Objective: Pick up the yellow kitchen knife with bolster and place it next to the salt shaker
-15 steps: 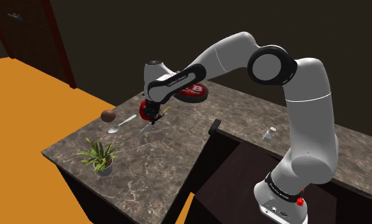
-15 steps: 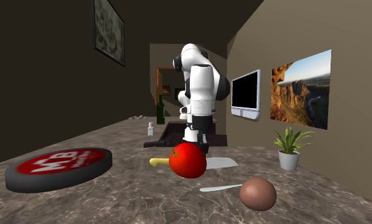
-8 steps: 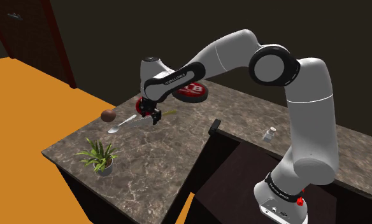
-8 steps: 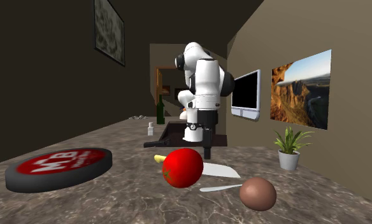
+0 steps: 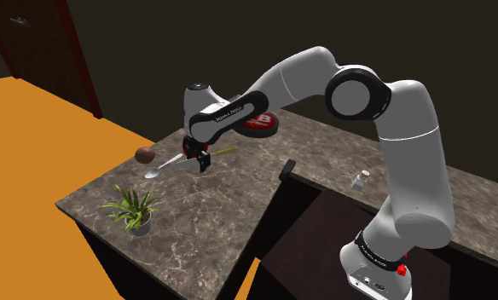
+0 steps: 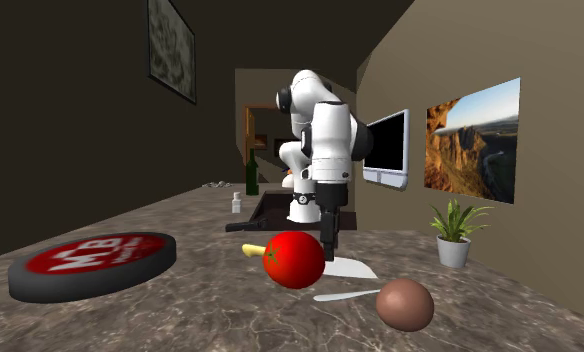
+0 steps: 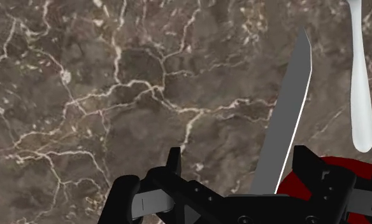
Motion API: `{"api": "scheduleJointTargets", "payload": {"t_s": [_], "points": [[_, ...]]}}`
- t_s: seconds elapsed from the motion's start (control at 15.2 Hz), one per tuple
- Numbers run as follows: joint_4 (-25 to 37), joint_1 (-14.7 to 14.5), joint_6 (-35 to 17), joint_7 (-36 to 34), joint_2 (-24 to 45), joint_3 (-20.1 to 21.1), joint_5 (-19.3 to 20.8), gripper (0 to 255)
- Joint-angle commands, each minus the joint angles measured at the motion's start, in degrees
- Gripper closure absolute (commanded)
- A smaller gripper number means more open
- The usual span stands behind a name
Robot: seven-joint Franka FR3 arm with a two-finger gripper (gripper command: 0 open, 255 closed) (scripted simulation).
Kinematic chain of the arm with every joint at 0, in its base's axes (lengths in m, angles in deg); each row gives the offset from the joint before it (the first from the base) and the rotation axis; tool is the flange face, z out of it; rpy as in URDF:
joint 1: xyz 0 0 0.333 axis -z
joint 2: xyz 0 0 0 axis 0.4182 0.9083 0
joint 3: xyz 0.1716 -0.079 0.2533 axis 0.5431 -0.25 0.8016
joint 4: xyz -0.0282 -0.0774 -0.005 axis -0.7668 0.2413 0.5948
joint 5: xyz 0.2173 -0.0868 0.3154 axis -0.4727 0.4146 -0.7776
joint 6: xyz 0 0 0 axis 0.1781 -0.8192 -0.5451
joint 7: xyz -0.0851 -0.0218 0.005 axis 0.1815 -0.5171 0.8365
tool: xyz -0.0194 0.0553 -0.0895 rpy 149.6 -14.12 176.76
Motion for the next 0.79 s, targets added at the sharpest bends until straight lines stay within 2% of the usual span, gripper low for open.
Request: {"api": "scheduleJointTargets", "payload": {"t_s": [0.0,0.46,0.53,0.73], "points": [[-0.3,0.0,-0.7,-0.2,0.7,-0.3,0.2,0],[-0.3,0.0,-0.7,-0.3,0.8,-0.2,0.2,0],[-0.4,0.1,-0.8,-0.3,0.7,-0.2,0.2,255],[-1.0,-0.1,-0.9,-0.6,0.3,-0.2,0.2,255]]}}
